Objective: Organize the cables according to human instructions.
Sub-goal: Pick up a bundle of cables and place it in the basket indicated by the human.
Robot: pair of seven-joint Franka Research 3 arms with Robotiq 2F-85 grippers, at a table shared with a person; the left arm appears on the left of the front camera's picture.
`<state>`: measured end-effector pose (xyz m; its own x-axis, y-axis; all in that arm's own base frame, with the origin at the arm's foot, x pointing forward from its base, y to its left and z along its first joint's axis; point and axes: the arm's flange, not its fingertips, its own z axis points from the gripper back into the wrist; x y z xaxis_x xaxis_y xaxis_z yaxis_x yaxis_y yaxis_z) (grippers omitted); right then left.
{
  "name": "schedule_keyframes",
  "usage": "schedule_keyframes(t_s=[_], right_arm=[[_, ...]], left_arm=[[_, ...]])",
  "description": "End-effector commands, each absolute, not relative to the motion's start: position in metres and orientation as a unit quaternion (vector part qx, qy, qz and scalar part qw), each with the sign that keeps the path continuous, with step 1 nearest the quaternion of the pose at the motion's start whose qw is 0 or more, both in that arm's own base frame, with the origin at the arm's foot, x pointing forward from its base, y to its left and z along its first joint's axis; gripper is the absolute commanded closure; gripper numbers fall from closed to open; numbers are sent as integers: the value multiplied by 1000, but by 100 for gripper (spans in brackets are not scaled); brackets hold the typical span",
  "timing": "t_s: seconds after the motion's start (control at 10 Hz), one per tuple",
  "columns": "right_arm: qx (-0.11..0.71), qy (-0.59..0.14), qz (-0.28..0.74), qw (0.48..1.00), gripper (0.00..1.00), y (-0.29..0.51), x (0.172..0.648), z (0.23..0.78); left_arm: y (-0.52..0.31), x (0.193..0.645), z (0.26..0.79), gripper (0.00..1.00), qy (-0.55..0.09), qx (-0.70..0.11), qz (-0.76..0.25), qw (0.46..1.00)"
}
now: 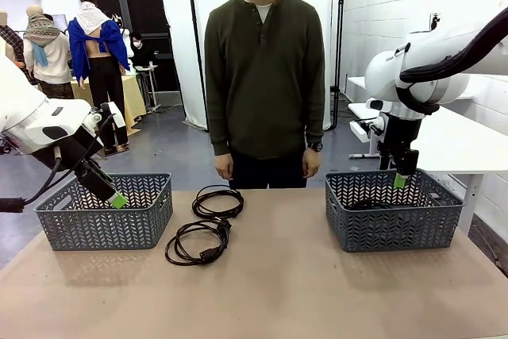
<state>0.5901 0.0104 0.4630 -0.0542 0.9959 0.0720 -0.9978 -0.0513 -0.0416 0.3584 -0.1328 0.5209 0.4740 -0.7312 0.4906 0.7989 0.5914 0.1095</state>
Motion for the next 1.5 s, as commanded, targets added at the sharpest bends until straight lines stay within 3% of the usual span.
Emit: schedule_keyframes(t_s=[0.0,1.4], right_arm=[[4,-29,731,681,0,17,604,458],[12,-40,725,688,0,10,590,463]], left_arm=[[-132,360,520,0,-257,-65,-446,855],[-132,360,520,0,-257,-65,-446,855]])
